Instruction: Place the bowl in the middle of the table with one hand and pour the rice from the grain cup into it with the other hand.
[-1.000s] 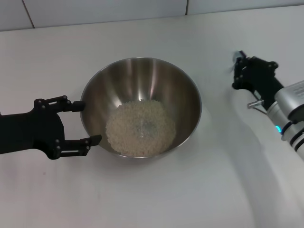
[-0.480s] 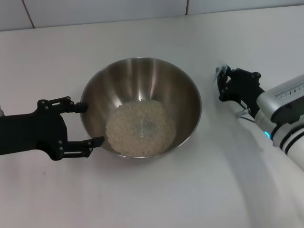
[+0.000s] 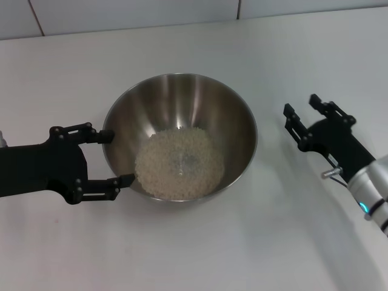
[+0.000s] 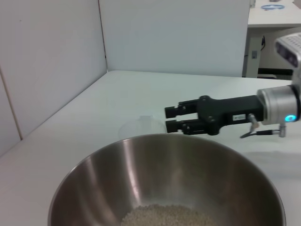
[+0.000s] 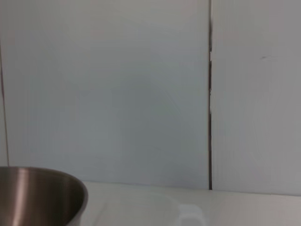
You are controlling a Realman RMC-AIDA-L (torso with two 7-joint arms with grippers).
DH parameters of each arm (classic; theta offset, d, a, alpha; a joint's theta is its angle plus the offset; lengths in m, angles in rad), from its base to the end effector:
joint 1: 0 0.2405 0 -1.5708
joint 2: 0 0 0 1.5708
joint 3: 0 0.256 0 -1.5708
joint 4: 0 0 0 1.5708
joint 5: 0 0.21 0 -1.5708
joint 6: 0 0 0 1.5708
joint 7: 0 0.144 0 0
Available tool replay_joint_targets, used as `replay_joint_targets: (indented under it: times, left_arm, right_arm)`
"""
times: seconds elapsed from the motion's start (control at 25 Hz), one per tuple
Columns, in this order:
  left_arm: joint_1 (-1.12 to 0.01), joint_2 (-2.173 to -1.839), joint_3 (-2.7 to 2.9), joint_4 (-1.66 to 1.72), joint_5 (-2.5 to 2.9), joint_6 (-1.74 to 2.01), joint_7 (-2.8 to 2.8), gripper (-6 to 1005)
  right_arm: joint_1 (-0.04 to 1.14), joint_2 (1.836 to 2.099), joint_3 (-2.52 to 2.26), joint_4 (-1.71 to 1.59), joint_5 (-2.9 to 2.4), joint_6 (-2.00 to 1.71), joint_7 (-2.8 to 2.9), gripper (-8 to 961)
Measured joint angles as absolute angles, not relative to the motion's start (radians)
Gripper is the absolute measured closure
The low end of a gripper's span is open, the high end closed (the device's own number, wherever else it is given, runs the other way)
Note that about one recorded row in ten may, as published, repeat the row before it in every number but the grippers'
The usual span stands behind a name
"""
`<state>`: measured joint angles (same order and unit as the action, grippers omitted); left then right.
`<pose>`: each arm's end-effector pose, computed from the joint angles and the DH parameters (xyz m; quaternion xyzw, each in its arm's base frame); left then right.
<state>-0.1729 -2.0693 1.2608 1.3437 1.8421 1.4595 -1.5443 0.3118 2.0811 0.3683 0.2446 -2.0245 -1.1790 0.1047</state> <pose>-0.2245 0.2864 0.0173 -0.9782 -0.0712 -0.1304 0.1450 0.3345 0.2707 -0.0640 -0.7537 0.2562 0.2741 0.5396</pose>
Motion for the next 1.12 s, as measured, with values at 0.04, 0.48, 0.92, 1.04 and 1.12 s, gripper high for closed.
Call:
replay_joint_targets:
  times: [0.04,0.48,0.92,1.04,1.12]
  left_arm:
    - [-0.174,-2.069,1.261,1.344,1.842,1.460,-1.544,155]
    - [-0.174,-2.069,1.261,1.344,1.842,1.457,-1.544,155]
    - [-0.173,-2.069,1.254,1.323,1.844,1.441,-1.543,155]
    - [-0.173,-2.068,1.253,1.324,1.844,1.440,-1.544,155]
    - [-0.173,-2.068,1.252,1.328,1.844,1.440,-1.545,155]
  right_arm:
    - [0.298,2.081,0.370,0.243,-2.025,-1.194,0.118,522]
    - [0.280,2.062,0.406,0.039,-2.053,-1.782,0.398,181]
    - [0.566,2.082,-0.108,-0.682,-2.167,-1.776,1.085,126]
    - [0.562,2.085,-0.275,-0.837,-2.165,-1.779,1.220,126]
    - [0.546,2.088,-0.385,-0.929,-2.164,-1.781,1.295,126]
